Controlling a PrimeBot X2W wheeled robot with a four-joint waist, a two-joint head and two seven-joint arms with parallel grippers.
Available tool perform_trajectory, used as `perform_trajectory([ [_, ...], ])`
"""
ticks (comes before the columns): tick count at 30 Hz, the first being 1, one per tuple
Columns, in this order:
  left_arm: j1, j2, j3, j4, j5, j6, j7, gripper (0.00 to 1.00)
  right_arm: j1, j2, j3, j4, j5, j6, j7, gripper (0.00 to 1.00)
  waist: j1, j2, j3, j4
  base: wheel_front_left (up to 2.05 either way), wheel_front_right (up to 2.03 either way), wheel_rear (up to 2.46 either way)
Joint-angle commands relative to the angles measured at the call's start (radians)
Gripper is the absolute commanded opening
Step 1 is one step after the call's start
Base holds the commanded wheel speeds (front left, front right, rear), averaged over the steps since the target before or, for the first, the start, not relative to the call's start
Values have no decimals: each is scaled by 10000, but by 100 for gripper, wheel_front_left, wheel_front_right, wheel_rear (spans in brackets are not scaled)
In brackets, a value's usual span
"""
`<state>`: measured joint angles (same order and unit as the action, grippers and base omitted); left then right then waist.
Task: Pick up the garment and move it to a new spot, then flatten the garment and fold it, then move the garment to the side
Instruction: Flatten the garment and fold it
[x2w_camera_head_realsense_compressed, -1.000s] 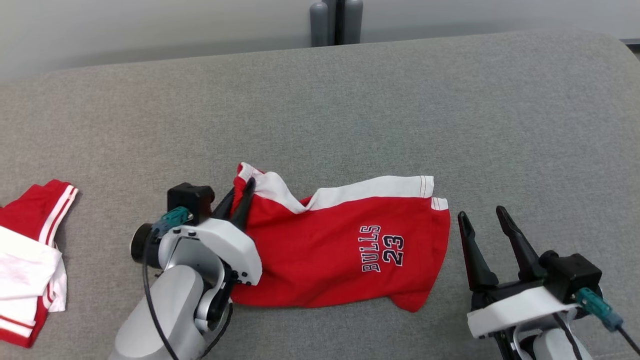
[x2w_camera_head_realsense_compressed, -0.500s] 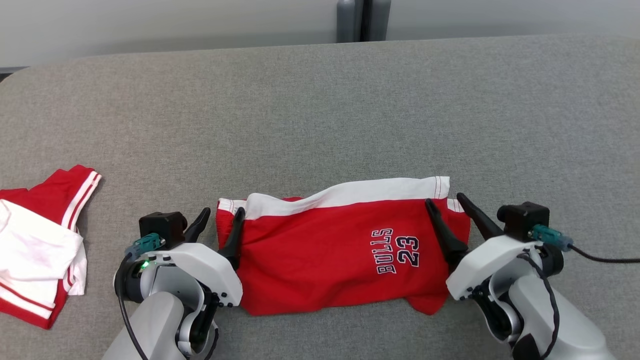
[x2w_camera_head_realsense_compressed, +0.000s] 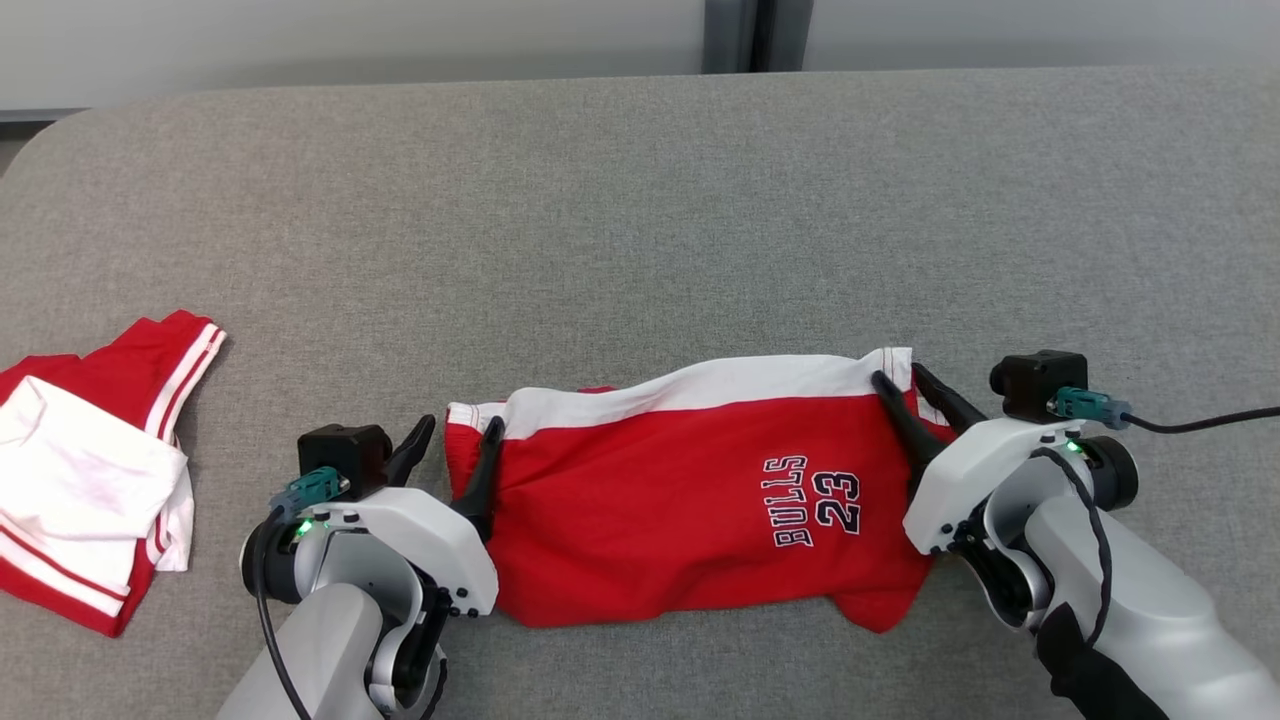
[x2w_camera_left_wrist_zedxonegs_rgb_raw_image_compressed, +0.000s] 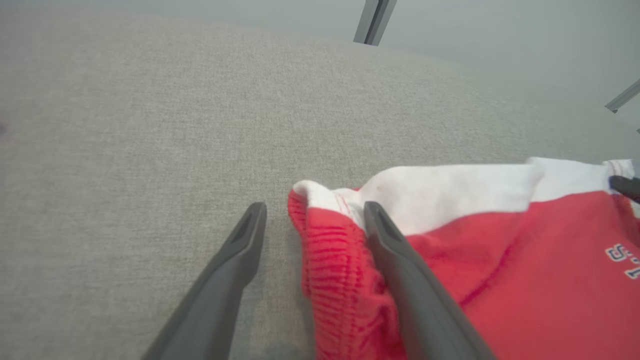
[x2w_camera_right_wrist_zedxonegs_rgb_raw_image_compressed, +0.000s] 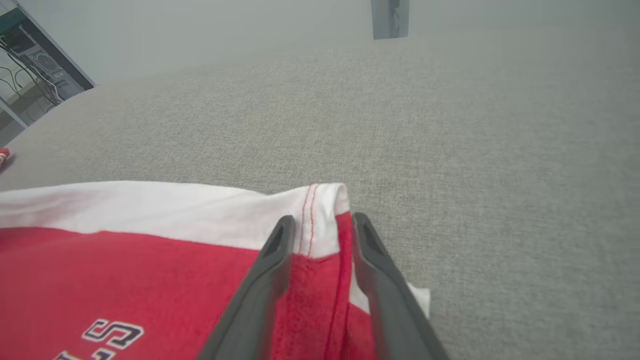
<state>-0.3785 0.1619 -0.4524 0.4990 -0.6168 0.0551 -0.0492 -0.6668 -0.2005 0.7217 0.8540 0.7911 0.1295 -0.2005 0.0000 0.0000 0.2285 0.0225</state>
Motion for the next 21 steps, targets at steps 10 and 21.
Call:
perform_trajectory([
  [10,-420,236,104,31,26,165,24,100,-103,-445,900,324,122,23,-519,0,0,0,55,-126,0,0,0],
  [21,-1085,824,-74,-292,78,847,2243,49,-262,-301,1505,488,161,23,-661,0,0,0,25,-538,0,0,0],
])
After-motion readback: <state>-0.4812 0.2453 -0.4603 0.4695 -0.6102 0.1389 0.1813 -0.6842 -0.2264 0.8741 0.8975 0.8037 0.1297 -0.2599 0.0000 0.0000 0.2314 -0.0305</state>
